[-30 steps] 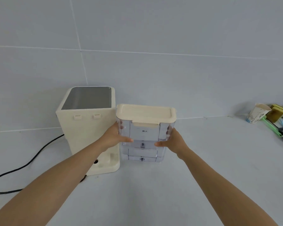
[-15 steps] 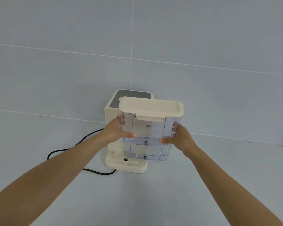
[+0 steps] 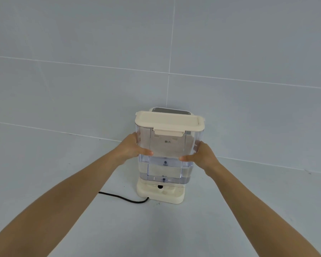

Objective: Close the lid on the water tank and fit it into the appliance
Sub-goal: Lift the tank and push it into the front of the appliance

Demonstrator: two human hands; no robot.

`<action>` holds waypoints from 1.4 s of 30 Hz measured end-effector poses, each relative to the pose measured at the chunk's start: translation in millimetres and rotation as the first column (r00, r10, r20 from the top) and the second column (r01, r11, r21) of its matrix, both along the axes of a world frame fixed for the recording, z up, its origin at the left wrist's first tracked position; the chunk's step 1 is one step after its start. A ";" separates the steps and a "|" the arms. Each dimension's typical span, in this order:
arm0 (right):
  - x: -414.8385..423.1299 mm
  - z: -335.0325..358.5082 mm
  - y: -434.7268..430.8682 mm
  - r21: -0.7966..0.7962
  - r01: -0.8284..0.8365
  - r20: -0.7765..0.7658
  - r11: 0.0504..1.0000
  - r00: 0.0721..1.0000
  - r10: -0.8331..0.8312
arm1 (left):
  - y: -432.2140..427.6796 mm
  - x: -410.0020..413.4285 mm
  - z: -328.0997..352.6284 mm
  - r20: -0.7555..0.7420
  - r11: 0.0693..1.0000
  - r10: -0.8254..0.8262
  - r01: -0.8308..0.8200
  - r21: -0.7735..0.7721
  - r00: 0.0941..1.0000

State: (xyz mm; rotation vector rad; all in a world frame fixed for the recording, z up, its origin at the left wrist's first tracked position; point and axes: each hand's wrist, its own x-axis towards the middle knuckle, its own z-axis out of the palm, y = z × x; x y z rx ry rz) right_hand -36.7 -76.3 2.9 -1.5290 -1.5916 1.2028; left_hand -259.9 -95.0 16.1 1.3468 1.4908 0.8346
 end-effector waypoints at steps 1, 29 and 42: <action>-1.4 -2.0 1.6 -0.001 0.005 -0.008 1.000 1.000 -0.005 | 1.7 -1.3 0.1 0.004 1.000 -0.001 0.001 -0.004 1.000; -14.9 -40.0 20.6 -0.055 0.125 -0.040 0.991 0.991 -0.127 | 36.3 -18.7 -32.4 -0.014 0.997 -0.077 0.077 0.027 0.997; -14.0 -67.9 21.5 -0.080 0.114 0.031 0.990 0.993 -0.111 | 38.6 -21.0 -66.6 0.001 0.997 -0.074 0.074 0.006 0.997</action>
